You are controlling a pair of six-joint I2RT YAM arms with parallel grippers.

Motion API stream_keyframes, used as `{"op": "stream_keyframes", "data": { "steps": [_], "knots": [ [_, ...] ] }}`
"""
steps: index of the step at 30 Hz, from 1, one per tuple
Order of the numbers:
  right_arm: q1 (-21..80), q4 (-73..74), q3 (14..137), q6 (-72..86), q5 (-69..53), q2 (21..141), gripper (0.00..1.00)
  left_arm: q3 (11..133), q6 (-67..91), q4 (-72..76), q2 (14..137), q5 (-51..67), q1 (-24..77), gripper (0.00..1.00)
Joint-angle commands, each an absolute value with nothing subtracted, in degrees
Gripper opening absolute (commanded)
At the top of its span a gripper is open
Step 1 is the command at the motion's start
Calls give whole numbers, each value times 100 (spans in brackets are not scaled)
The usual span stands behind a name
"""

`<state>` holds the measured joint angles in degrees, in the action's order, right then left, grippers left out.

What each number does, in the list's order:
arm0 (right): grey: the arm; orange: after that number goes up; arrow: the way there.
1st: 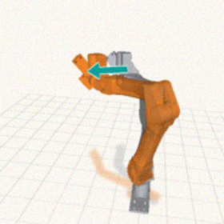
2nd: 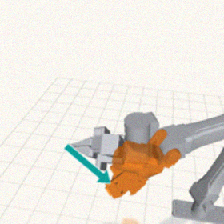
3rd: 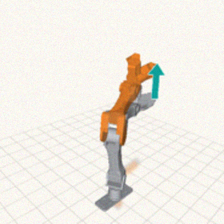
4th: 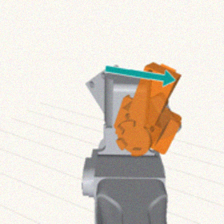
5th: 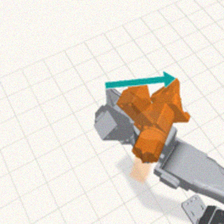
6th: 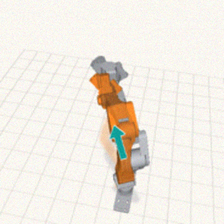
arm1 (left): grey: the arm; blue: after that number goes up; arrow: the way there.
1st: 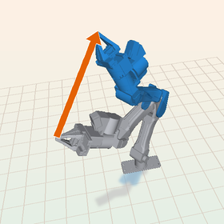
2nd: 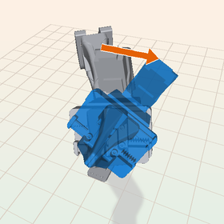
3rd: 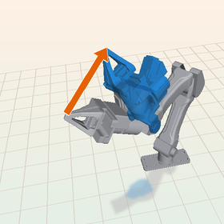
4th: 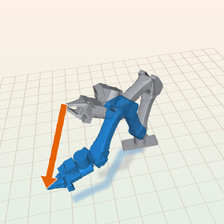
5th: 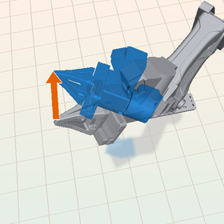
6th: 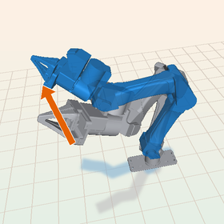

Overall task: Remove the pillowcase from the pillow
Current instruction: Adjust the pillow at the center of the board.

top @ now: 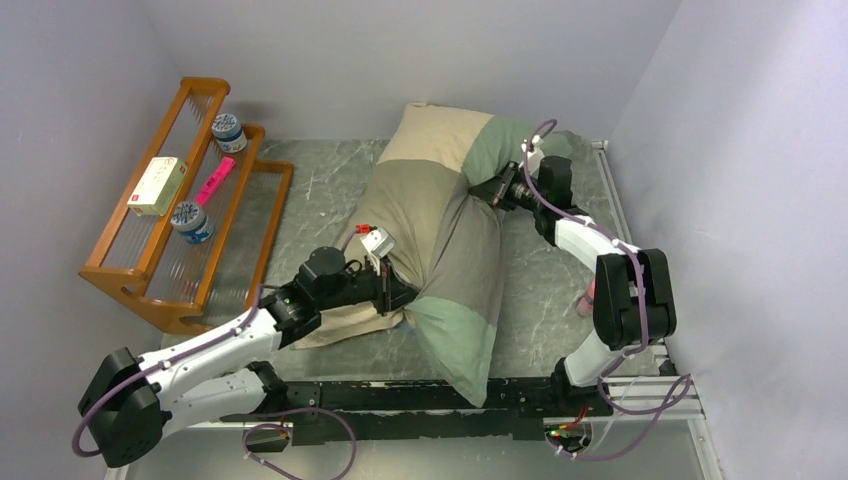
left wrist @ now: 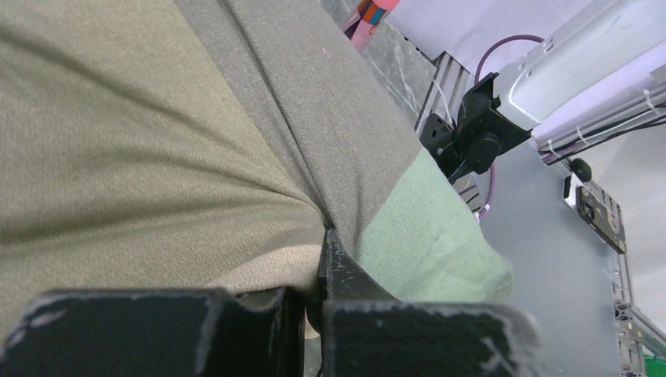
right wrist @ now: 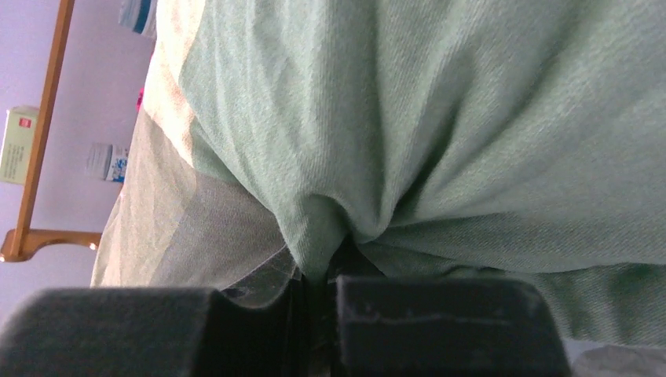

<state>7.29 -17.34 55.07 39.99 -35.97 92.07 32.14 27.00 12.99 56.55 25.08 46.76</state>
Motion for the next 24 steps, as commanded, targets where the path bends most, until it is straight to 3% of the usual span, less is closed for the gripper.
{"op": "stream_keyframes", "data": {
  "steps": [1,3,6,9,10,12,19,24],
  "knots": [
    [1090,-1881,5922,3722,-3955,9461,14,3414,2455,1697,5475,3261,5135,5],
    [1080,-1556,6088,3495,-3837,9409,26,3493,2380,1581,5409,3139,5135,9],
    [1074,-1183,6143,3227,-3540,9216,48,3797,1996,1051,5369,2958,5141,31],
    [1066,-881,6103,3079,-3270,8966,64,4122,1671,628,5301,2684,5132,45],
    [1064,-778,6078,3032,-3165,8858,72,4262,1527,444,5274,2569,5128,50],
    [1049,-547,6019,2899,-2903,8622,98,4542,1259,64,5195,2297,5111,60],
    [866,173,5663,2578,-1796,7570,100,5162,674,-674,5025,1157,4950,93],
    [853,415,5267,2548,-700,6809,100,5685,423,-1276,5584,586,4546,97]
  ]
}}
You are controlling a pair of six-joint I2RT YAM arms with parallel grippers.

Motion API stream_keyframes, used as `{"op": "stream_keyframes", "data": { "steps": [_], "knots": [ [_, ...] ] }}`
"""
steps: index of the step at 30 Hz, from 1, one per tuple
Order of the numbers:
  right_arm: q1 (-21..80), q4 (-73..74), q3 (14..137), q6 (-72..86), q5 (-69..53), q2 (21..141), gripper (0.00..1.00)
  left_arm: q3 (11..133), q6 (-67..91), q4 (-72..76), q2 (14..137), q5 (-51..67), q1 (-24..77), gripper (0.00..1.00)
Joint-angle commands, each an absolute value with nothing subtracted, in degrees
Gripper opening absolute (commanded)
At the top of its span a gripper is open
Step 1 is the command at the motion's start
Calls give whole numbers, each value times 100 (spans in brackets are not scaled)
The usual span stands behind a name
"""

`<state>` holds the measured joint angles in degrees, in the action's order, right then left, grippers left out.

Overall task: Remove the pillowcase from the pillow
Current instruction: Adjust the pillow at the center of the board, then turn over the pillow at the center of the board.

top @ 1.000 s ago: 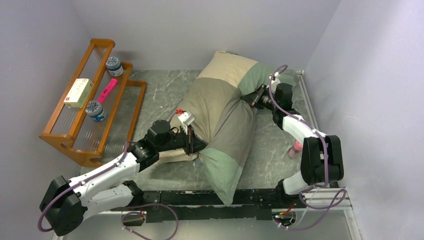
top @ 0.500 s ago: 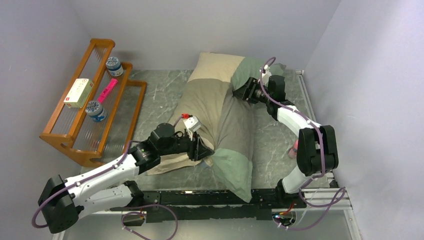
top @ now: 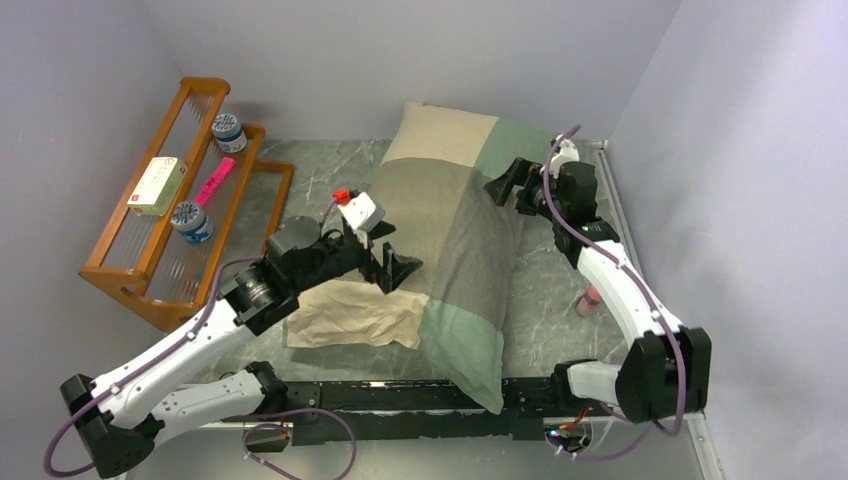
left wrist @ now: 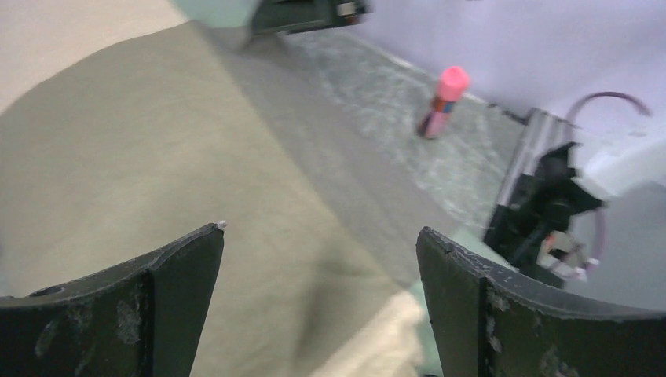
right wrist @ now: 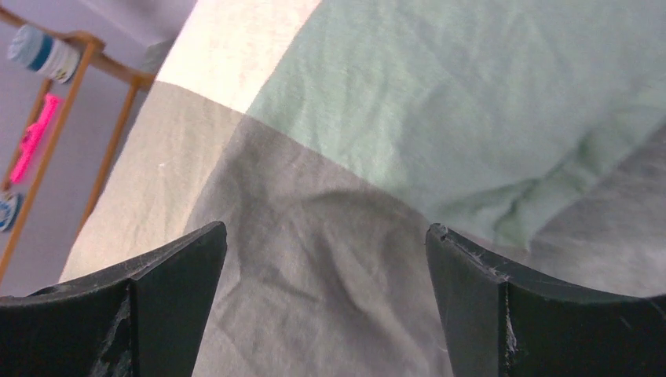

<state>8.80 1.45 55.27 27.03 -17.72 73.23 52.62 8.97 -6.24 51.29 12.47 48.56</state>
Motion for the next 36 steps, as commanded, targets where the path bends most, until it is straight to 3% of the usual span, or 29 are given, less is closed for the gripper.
{"op": "stream_keyframes", "data": {
  "steps": [1,9,18,36],
  "knots": [
    [848,421,5197,2555,-561,6709,100,5787,414,-1354,5714,589,4402,97],
    [692,468,4822,3035,-266,6680,100,6268,361,-1423,6650,1145,3164,97],
    [124,-1581,3712,4335,-1517,6945,100,6138,71,-1248,7232,812,3036,97],
    [-826,-3577,4069,5062,-2740,8868,100,5507,-322,-973,7063,1026,3023,97]
  ]
}}
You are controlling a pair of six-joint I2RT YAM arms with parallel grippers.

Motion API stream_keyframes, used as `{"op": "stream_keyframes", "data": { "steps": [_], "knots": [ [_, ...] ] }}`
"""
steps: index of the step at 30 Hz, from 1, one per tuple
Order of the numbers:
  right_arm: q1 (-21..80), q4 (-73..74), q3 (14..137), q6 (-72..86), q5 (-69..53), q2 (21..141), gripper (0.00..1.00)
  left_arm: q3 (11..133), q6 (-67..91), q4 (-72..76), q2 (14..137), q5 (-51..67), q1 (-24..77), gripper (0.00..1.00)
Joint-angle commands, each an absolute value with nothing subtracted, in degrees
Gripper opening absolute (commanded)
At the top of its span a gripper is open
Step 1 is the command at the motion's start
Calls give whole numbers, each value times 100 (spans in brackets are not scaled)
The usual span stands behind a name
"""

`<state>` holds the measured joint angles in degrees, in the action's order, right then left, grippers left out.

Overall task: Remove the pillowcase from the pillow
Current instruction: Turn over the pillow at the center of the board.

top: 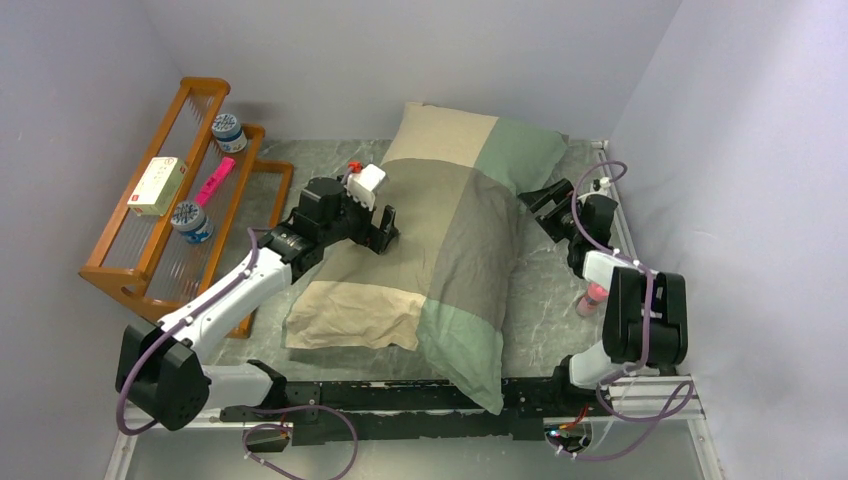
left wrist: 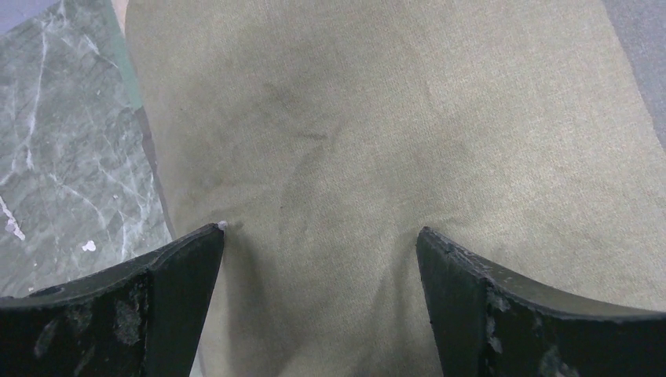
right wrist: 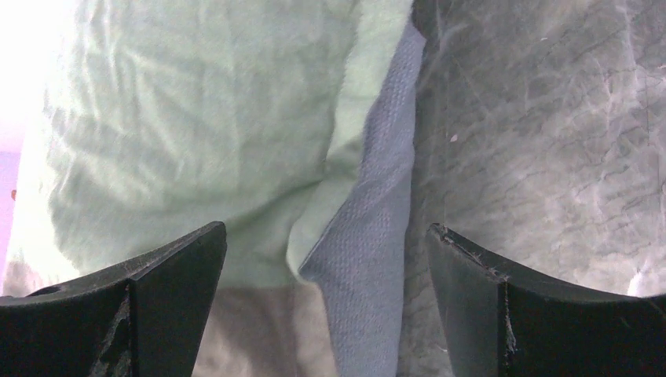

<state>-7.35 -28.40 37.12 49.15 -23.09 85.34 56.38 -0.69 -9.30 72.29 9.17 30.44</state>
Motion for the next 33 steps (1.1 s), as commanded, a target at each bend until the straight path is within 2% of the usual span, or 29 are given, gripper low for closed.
{"op": "stream_keyframes", "data": {
  "steps": [1,6,17,22,26,30,33],
  "knots": [
    [-826,-3635,4123,5042,-2776,8956,100,5490,-325,-946,7043,1120,3023,97],
    [-826,-4031,4333,5059,-2750,9413,100,5458,-383,-894,6975,1342,3023,97],
    [-476,-6015,5040,5840,-4232,10825,100,5414,-495,-882,6877,1398,3023,97],
    [-344,-7291,5154,6656,-4662,11260,99,5393,-563,-884,6841,1354,3023,97],
    [-334,-7865,5185,7056,-4922,11286,83,5421,-639,-908,6820,1457,3023,97],
    [-308,-7792,5123,7002,-5017,11042,67,5522,-496,-884,6724,1691,3023,97],
    [-299,-7744,5073,6974,-5034,10853,45,5719,-93,-849,6670,1801,3023,98]
  ]
}}
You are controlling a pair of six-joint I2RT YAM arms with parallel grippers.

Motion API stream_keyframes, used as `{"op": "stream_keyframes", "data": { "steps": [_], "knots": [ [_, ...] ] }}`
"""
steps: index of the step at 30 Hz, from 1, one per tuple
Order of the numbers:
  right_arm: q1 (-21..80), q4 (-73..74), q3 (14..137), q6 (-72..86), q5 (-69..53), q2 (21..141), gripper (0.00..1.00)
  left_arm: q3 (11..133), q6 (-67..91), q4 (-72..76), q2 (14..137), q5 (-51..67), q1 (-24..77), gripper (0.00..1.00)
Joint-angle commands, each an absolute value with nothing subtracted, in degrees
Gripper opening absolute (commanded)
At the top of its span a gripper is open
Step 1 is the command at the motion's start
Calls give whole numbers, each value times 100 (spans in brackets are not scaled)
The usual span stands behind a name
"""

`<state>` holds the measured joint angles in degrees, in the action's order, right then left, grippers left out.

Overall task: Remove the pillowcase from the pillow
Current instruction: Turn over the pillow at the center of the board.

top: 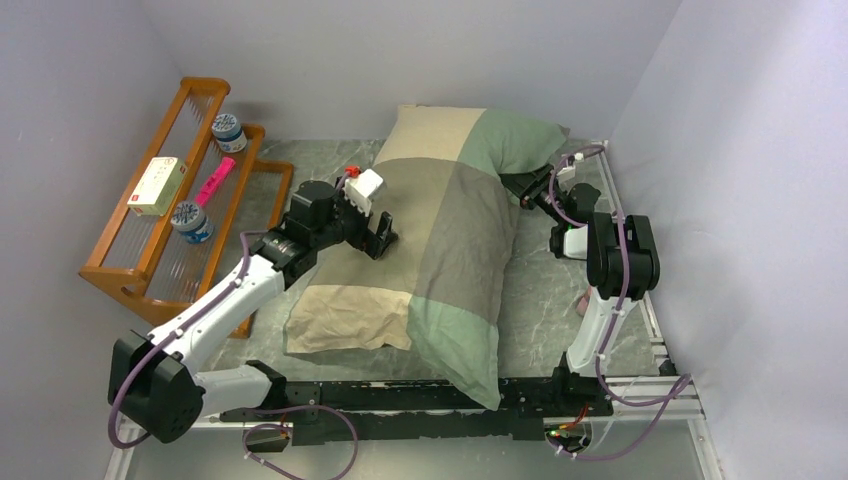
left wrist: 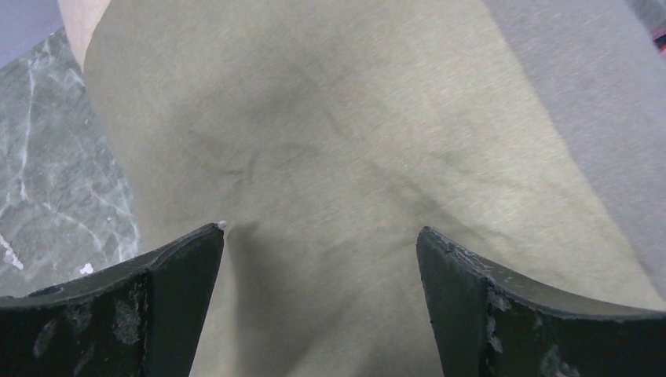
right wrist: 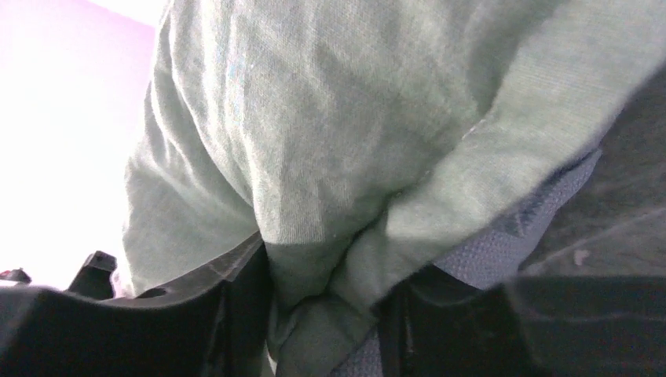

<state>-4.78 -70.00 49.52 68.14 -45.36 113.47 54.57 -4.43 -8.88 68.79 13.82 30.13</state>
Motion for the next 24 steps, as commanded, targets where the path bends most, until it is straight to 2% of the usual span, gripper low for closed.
{"op": "stream_keyframes", "data": {
  "steps": [1,2,5,9,12,15,24],
  "knots": [
    [-292,-7750,5056,6990,-5040,10804,41,5792,-42,-870,6632,1820,3023,98],
    [-286,-7747,5054,6995,-5055,10754,37,5873,179,-898,6590,1849,3023,98],
    [-250,-7552,5084,6884,-5110,10597,17,5918,416,-817,6385,1917,3023,98],
    [-165,-6494,5183,6287,-5056,10209,4,6121,425,-1026,6326,2118,3023,98],
    [-35,-5413,5284,5554,-4847,9825,0,6559,718,-1475,6612,2032,3030,98],
    [111,-4425,5398,4949,-4514,9489,0,6988,881,-1905,6961,1913,3159,98],
    [496,-2807,5714,4172,-3825,8899,0,8433,936,-3037,7901,-371,4934,98]
  ]
}}
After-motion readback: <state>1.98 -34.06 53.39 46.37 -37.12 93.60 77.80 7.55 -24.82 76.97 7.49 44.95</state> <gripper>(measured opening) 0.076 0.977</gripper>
